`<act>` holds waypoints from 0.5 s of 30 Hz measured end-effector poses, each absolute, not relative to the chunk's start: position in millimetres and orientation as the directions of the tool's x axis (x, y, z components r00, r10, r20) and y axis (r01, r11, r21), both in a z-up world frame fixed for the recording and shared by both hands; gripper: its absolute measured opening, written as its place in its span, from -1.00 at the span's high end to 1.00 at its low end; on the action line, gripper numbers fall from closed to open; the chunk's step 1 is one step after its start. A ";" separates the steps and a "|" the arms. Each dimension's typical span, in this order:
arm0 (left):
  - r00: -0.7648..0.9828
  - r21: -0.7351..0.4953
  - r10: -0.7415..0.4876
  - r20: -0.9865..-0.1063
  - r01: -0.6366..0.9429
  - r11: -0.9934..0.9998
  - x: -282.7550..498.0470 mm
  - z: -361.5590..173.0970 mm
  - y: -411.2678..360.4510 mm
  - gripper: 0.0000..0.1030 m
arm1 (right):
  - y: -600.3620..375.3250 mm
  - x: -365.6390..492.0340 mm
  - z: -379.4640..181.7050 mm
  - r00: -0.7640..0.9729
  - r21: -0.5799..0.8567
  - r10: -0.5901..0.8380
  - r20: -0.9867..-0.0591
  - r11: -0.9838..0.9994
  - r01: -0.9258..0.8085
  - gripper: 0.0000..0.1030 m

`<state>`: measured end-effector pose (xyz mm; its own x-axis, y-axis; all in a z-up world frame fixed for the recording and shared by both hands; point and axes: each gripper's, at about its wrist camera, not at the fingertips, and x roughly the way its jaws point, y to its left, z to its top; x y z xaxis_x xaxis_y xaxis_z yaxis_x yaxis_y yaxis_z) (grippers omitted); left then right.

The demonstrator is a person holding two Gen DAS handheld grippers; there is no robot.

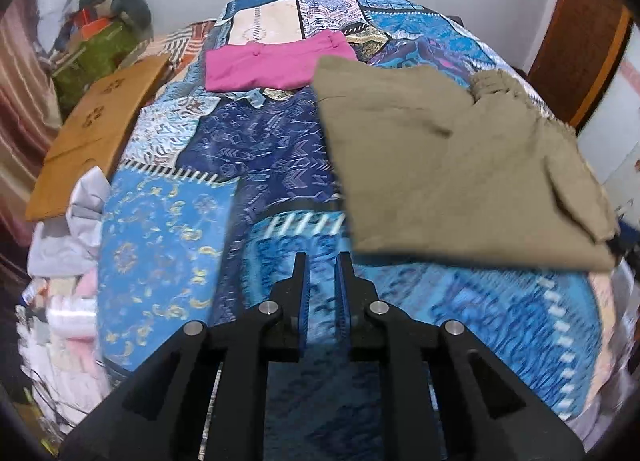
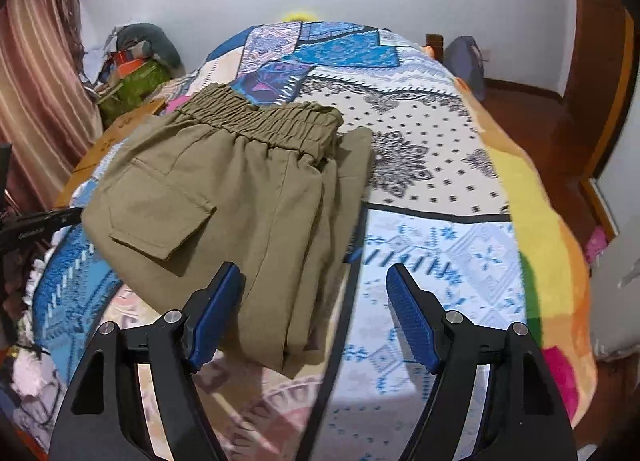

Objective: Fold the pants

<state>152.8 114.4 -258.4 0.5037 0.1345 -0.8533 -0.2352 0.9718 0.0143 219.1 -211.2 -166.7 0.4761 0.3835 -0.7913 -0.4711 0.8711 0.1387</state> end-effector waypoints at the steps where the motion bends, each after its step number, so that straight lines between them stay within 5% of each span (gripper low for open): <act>1: 0.503 0.032 0.142 -0.852 -0.221 0.975 151.6 -256.1 114.7 0.71 | -211.4 219.4 -165.2 0.479 0.121 0.370 -0.796 0.873 -0.473 -0.32; 15: 0.591 -0.083 -0.119 -0.798 0.087 0.993 229.0 -191.5 59.7 0.69 | -193.1 242.3 -143.1 0.503 0.133 0.428 -0.751 0.844 -0.519 -0.14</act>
